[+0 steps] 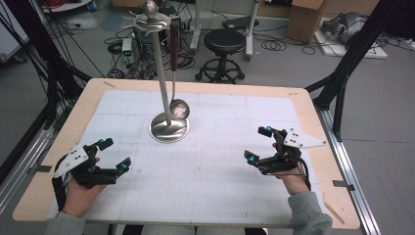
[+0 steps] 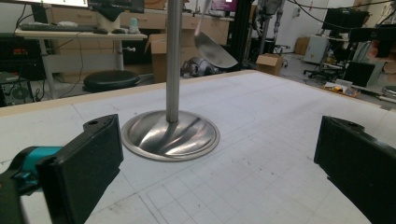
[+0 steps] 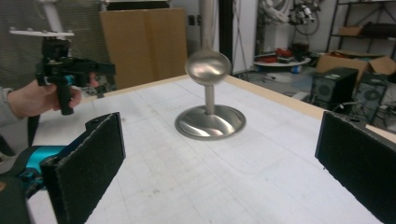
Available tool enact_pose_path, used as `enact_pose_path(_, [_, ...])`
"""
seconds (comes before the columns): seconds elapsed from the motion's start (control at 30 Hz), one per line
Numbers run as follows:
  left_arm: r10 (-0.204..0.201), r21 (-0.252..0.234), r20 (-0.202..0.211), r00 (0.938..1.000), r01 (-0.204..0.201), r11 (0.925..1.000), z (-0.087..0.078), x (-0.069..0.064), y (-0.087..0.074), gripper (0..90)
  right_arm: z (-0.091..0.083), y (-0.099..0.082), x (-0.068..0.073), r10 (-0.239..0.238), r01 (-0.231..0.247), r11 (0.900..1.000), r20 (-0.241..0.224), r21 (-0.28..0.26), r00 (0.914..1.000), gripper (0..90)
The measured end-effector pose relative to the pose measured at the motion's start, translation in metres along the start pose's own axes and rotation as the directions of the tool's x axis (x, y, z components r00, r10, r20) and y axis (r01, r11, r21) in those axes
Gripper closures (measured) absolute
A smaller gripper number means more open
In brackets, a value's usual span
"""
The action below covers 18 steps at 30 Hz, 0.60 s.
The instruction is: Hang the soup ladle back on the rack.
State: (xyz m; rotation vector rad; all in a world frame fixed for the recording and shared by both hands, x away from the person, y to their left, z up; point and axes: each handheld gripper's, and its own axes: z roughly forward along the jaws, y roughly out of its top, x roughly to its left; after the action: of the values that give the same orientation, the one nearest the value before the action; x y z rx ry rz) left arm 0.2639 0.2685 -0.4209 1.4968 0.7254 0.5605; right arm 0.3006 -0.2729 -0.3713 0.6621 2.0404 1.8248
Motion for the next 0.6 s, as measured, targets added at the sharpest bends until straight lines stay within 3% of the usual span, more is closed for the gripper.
enact_pose_path(0.3, [-0.001,0.006,0.004,1.0000,0.001,1.0000,0.001,0.000,0.000,1.8,-0.026,-0.024,-0.017,0.052,-0.054,0.9984,0.093,0.018,0.9943,0.5])
enact_pose_path(0.43, [-0.001,0.004,0.004,1.0000,0.001,1.0000,0.001,0.000,0.000,1.7,-0.033,-0.030,-0.020,0.073,-0.075,0.9971,0.110,0.014,0.9913,0.5])
enact_pose_path(0.53, [-0.002,0.003,0.004,1.0000,0.002,1.0000,0.001,0.000,0.000,1.7,-0.040,-0.037,-0.024,0.086,-0.090,0.9958,0.149,0.019,0.9851,0.6])
enact_pose_path(0.57, [0.000,0.004,0.006,1.0000,0.000,1.0000,0.001,0.000,0.000,1.7,-0.044,-0.042,-0.026,0.107,-0.113,0.9934,0.180,0.020,0.9778,0.5])
enact_pose_path(0.6, [0.000,0.004,0.007,1.0000,0.000,1.0000,0.001,0.000,0.000,1.7,-0.044,-0.042,-0.026,0.107,-0.113,0.9934,0.180,0.020,0.9778,0.5])
